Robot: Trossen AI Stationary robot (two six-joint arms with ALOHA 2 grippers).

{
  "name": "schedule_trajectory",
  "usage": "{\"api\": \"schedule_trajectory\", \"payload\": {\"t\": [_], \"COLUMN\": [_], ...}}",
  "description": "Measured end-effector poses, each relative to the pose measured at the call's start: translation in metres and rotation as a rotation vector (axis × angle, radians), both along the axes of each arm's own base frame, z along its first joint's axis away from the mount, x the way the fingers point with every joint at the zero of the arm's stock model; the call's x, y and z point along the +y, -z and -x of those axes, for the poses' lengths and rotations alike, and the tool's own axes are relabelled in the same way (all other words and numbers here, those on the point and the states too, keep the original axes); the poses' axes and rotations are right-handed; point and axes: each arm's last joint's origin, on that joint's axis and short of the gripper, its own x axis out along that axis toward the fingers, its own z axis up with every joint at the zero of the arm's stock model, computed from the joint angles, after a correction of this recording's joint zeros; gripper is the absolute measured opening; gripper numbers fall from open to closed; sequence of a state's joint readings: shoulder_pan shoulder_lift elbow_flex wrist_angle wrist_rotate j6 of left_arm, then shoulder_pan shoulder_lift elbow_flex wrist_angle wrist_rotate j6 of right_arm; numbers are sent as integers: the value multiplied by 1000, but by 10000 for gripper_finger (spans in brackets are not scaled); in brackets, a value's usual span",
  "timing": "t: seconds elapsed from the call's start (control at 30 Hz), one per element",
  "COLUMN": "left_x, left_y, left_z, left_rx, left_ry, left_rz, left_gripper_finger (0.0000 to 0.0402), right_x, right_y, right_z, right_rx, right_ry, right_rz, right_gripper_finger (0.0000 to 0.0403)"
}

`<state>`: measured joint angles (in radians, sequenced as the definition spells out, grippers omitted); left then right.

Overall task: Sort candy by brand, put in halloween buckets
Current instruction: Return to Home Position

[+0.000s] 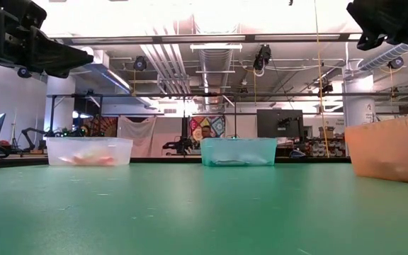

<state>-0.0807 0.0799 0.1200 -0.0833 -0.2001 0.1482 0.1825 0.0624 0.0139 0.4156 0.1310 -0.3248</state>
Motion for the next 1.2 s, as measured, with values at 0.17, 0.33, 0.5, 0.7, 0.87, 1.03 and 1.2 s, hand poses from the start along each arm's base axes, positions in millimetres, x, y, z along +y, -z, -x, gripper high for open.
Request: {"api": "schedule_trajectory", "payload": {"t": [0.17, 0.33, 0.5, 0.7, 0.87, 1.03, 1.2], "left_x": [0, 0, 0, 0, 0, 0, 0], "left_y": [0, 0, 0, 0, 0, 0, 0], "left_z": [0, 0, 0, 0, 0, 0, 0], "left_rx": [0, 0, 0, 0, 0, 0, 0], "left_ry": [0, 0, 0, 0, 0, 0, 0], "left_rz": [0, 0, 0, 0, 0, 0, 0], "left_gripper_finger": [88, 88, 88, 88, 88, 88, 88], "right_x": [0, 0, 0, 0, 0, 0, 0], "right_y": [0, 0, 0, 0, 0, 0, 0], "right_z": [0, 0, 0, 0, 0, 0, 0], "right_rx": [0, 0, 0, 0, 0, 0, 0], "right_ry": [0, 0, 0, 0, -1, -1, -1], "right_rz": [0, 0, 0, -1, -3, -3, -3], "right_gripper_finger": [76, 73, 80, 86, 80, 73, 76]}}
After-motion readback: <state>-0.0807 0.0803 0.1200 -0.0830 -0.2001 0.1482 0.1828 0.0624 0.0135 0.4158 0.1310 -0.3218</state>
